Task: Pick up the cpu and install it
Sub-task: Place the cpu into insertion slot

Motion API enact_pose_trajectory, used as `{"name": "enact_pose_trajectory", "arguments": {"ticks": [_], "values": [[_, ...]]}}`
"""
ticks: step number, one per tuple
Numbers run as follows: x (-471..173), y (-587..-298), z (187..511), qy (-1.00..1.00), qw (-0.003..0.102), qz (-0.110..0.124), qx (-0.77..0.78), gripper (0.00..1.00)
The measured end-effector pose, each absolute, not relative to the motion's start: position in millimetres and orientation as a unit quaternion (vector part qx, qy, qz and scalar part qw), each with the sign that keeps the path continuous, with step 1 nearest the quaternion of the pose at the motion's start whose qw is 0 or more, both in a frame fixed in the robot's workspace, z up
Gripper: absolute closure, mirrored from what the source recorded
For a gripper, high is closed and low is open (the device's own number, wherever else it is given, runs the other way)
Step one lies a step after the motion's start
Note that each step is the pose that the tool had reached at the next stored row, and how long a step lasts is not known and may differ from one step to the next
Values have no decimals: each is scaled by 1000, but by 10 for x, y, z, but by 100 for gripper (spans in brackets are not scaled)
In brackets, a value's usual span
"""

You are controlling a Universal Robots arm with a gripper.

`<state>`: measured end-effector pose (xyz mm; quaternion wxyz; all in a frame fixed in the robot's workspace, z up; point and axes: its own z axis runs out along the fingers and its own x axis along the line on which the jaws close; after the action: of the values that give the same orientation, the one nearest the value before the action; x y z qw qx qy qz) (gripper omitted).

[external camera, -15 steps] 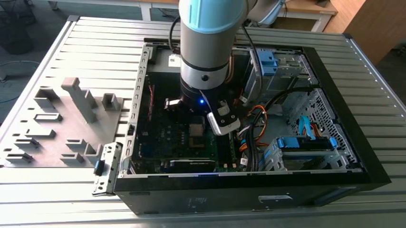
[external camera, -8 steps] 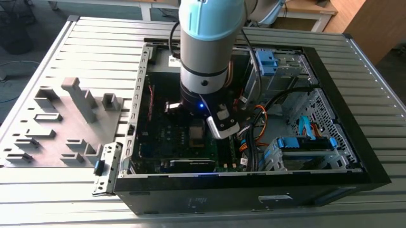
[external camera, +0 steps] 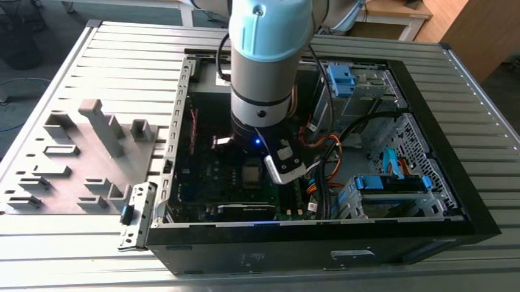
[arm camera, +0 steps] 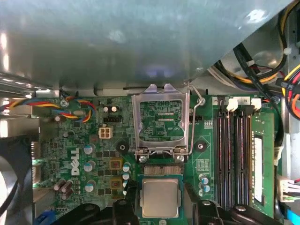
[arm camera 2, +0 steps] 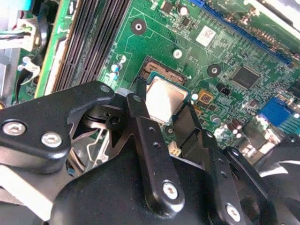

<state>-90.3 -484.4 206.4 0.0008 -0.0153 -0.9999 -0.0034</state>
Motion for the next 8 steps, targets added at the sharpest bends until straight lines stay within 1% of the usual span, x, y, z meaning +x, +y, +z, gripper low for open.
{"name": "enact_pose_trajectory", "arguments": {"ticks": [8], "values": [[-902,-4846,1979,-1000,1,-3,-22,53]]}}
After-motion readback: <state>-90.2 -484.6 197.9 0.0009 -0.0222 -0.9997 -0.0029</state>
